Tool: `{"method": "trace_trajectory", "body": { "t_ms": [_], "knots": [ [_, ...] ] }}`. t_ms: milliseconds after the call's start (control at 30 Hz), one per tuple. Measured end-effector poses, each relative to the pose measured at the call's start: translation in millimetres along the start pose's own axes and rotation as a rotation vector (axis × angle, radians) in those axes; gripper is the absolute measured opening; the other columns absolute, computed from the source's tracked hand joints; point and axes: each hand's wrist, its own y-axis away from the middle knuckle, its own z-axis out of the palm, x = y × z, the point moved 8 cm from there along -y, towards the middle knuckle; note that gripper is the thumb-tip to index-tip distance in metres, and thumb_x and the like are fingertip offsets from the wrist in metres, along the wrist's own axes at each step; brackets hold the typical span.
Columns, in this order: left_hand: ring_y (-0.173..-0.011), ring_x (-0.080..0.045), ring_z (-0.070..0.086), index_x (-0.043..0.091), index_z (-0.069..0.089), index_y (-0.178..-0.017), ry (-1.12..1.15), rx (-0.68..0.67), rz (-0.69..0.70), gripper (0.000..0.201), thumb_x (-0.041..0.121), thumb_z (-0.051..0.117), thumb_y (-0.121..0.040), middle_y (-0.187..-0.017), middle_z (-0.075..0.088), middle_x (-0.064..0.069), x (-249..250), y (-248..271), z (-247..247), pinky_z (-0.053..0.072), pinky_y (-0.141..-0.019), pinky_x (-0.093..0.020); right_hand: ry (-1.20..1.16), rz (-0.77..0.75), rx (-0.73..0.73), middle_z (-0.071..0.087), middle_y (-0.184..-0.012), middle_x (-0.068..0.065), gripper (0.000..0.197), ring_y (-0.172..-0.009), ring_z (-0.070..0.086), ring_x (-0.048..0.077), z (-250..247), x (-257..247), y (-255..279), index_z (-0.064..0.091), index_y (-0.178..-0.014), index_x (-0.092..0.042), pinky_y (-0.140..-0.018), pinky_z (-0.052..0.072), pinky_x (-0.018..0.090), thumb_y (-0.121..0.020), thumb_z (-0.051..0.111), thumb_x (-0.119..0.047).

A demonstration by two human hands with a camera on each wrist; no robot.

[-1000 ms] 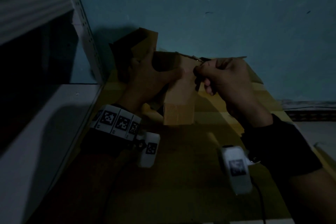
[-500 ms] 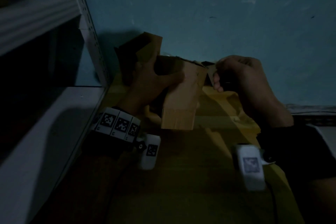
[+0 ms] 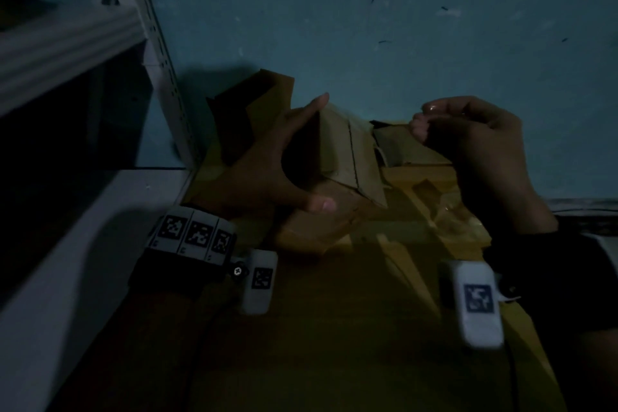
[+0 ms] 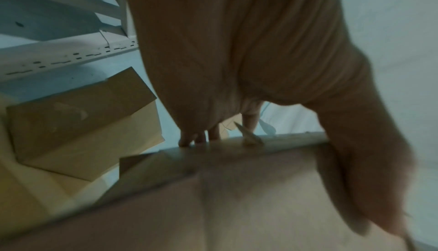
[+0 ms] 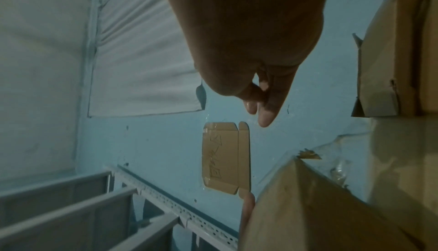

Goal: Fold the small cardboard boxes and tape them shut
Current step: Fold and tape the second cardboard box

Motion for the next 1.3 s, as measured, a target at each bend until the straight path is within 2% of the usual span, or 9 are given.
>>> {"method": "trace_trajectory", "body": {
  "t_ms": [167, 267, 367, 467, 567, 767, 1033, 1167, 1300],
  "knots": [
    [-0.139, -0.004, 0.035, 0.04, 0.015, -0.155, 0.024, -0.08, 0.002, 0.126, 0.022, 0.092, -0.057, -0.154, 0.025, 0.013, -3, 1, 4, 0.043, -0.11, -0.036, 0.138, -0.028, -0.008, 0.072, -0.085, 0.004, 0.014, -0.079, 0.072, -0.001, -7, -1, -5, 0.07, -0.103, 0.006, -0.073, 0.054, 0.011, -0.095, 0.058, 0.006],
    [-0.139, -0.005, 0.035, 0.039, 0.017, -0.154, 0.035, -0.1, 0.003, 0.125, 0.017, 0.093, -0.058, -0.154, 0.026, 0.013, -4, 0, 5, 0.042, -0.111, -0.038, 0.149, 0.019, -0.025, 0.075, -0.098, 0.008, 0.021, -0.098, 0.073, 0.014, -4, 0, -5, 0.074, -0.093, -0.006, -0.087, 0.058, 0.025, -0.096, 0.056, -0.015],
    [-0.14, -0.007, 0.035, 0.036, 0.017, -0.155, 0.036, -0.116, 0.011, 0.126, 0.016, 0.094, -0.057, -0.154, 0.027, 0.009, -3, -1, 9, 0.041, -0.112, -0.042, 0.352, -0.033, -0.105, 0.076, -0.1, -0.003, 0.017, -0.1, 0.07, 0.01, 14, -2, 3, 0.077, -0.097, -0.015, -0.094, 0.055, 0.03, -0.094, 0.067, -0.029],
    [-0.142, -0.009, 0.033, 0.04, 0.02, -0.154, 0.05, -0.131, 0.009, 0.124, 0.026, 0.094, -0.055, -0.155, 0.028, 0.012, -1, -2, 17, 0.04, -0.112, -0.046, 0.449, -0.081, -0.224, 0.075, -0.104, -0.009, 0.032, -0.099, 0.069, 0.004, 38, 2, 13, 0.074, -0.109, -0.02, -0.087, 0.055, 0.021, -0.085, 0.078, -0.04],
    [-0.142, -0.011, 0.033, 0.042, 0.022, -0.153, 0.044, -0.154, -0.002, 0.123, 0.028, 0.094, -0.053, -0.154, 0.03, 0.012, 0, -3, 23, 0.039, -0.112, -0.047, 0.55, -0.139, -0.333, 0.07, -0.103, -0.016, 0.034, -0.099, 0.065, -0.006, 53, 10, 18, 0.072, -0.113, -0.021, -0.08, 0.052, 0.009, -0.082, 0.081, -0.034],
    [-0.143, -0.011, 0.033, 0.032, 0.023, -0.155, 0.102, -0.237, 0.002, 0.12, 0.012, 0.093, -0.059, -0.154, 0.034, 0.006, 0, -1, 31, 0.035, -0.115, -0.046, 0.553, -0.226, -0.266, 0.077, -0.092, 0.0, 0.015, -0.083, 0.071, 0.007, 45, 16, 10, 0.079, -0.096, -0.012, -0.076, 0.057, 0.026, -0.082, 0.081, -0.016],
    [-0.142, -0.013, 0.035, 0.025, 0.025, -0.155, 0.14, -0.309, 0.03, 0.105, 0.005, 0.082, -0.068, -0.156, 0.033, 0.004, 7, 1, 34, 0.038, -0.113, -0.045, 0.546, -0.306, -0.223, 0.074, -0.07, -0.004, 0.01, -0.067, 0.072, 0.013, 36, 16, 8, 0.077, -0.077, -0.02, -0.072, 0.059, 0.049, -0.085, 0.078, -0.015],
    [-0.137, -0.008, 0.042, 0.011, 0.03, -0.152, 0.195, -0.191, 0.067, 0.078, -0.003, 0.065, -0.083, -0.15, 0.042, 0.001, 6, -2, 18, 0.044, -0.106, -0.026, 0.534, -0.285, -0.138, 0.073, -0.07, -0.004, 0.008, -0.065, 0.07, 0.009, 19, 13, 3, 0.077, -0.08, -0.012, -0.072, 0.06, 0.046, -0.087, 0.076, -0.016],
    [-0.13, -0.01, 0.05, 0.015, 0.038, -0.145, 0.208, 0.068, 0.081, 0.056, 0.003, 0.051, -0.093, -0.14, 0.053, 0.003, -2, -8, -6, 0.046, -0.102, -0.024, 0.494, -0.28, -0.094, 0.073, -0.07, 0.002, 0.011, -0.064, 0.069, 0.02, 9, 10, -1, 0.077, -0.079, -0.009, -0.066, 0.059, 0.046, -0.089, 0.076, -0.016]
  ]
}}
